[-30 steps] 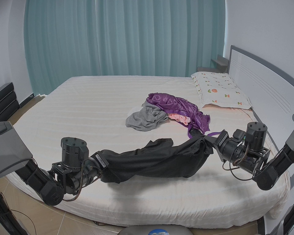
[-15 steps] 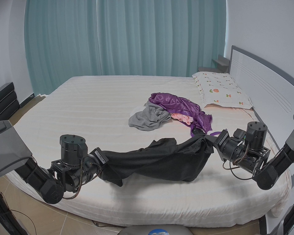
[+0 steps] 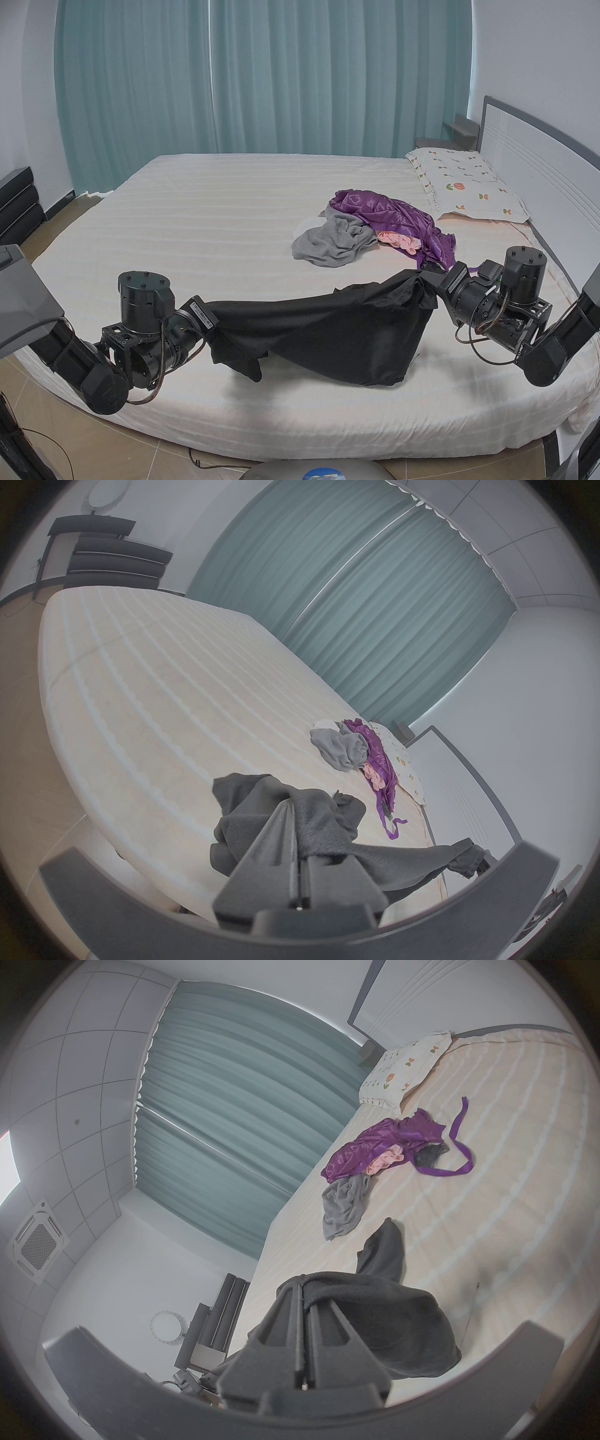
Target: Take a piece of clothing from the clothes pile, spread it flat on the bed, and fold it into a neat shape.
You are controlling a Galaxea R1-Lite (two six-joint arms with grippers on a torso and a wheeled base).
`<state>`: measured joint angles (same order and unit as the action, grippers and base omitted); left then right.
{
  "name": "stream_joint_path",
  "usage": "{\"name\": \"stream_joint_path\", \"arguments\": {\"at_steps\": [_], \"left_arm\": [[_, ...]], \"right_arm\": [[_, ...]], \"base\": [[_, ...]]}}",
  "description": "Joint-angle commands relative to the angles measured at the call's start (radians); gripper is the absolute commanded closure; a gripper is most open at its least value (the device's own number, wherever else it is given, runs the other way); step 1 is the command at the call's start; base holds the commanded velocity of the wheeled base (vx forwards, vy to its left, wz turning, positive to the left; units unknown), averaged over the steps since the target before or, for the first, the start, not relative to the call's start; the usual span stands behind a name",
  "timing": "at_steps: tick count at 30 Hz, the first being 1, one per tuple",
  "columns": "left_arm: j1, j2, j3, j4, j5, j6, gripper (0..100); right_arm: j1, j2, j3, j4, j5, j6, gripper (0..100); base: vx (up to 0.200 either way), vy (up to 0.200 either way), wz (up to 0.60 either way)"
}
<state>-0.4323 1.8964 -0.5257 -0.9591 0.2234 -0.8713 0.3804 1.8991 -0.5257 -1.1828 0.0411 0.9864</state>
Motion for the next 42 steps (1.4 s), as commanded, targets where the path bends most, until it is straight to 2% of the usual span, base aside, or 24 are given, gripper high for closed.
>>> {"name": "stream_joint_path", "arguments": {"at_steps": [1, 42], "left_arm": [[0.004, -0.002, 0.0, -0.001, 0.001, 0.0, 100], [0.026, -0.028, 0.0, -0.001, -0.001, 0.002, 100]], "right_arm": [[0.0, -0.003, 0.0, -0.001, 0.0, 0.0, 100], [0.0, -0.009, 0.013, -0.064, -0.006, 0.0, 100]], "base": [[0.0, 0.2, 0.0], [0.0, 0.2, 0.0]]}}
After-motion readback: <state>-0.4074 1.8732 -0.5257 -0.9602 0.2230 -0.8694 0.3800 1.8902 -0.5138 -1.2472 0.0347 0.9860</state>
